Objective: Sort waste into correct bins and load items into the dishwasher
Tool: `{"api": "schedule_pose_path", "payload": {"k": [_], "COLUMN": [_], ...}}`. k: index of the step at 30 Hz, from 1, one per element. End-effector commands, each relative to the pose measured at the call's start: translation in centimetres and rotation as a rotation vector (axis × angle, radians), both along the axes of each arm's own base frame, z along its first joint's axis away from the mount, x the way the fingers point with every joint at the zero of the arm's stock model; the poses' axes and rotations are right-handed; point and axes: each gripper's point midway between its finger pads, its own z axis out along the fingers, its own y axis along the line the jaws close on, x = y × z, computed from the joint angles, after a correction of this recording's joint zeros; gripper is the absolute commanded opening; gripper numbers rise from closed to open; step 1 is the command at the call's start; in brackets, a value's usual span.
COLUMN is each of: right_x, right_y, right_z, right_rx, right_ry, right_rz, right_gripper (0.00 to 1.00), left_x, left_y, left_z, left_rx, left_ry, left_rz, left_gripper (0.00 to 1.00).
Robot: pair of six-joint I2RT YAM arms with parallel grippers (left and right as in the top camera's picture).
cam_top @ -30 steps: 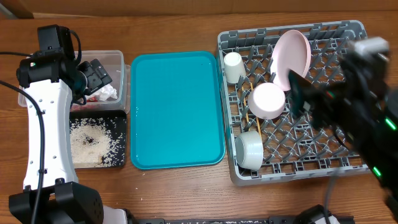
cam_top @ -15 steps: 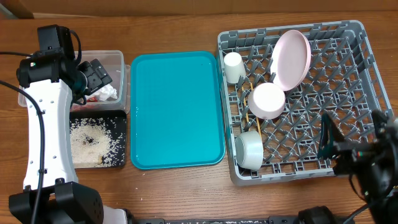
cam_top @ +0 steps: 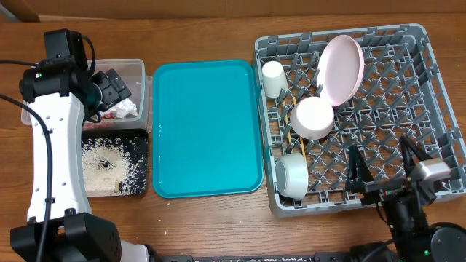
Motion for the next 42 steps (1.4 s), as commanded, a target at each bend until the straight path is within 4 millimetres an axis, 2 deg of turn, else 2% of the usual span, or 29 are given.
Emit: {"api": "schedule_pose_path", "payload": {"k": [1, 10, 16, 22, 30, 42], "right_x": [-0.2, 0.9, 1.6, 2.3, 2.7, 3.0], "right_y": [0.6, 1.1, 2.0, 2.0, 2.0, 1.4], "right_z": [-0.7, -3.3, -6.2, -8.3, -9.8, -10.2], "right_rx": [0.012, 0.025, 0.007, 0.003, 0.003, 0.008], "right_ry": [-0.072, -0.199, -0.205, -0.174, -0.159, -0.177], "right_rz": [0.04, 0.059, 0.113, 0.111, 0.105, 0.072], "right_gripper": [1.0, 1.0, 1.0, 1.0, 1.0, 1.0], "left_x": [0.4, 0.4, 0.4, 0.4, 0.4, 0.4], "left_y": [0.0, 0.0, 0.0, 0.0, 0.0, 0.0], "left_z": [0.7, 0.7, 0.7, 0.7, 0.7, 0.7], "left_rx": [-0.002, -0.002, -0.002, -0.002, -0.002, -0.002], "left_ry": [-0.023, -0.023, -0.023, -0.023, -0.023, -0.023], "left_rz": [0.01, 0.01, 0.01, 0.01, 0.01, 0.01], "left_gripper": [1.0, 1.0, 1.0, 1.0, 1.0, 1.0]}}
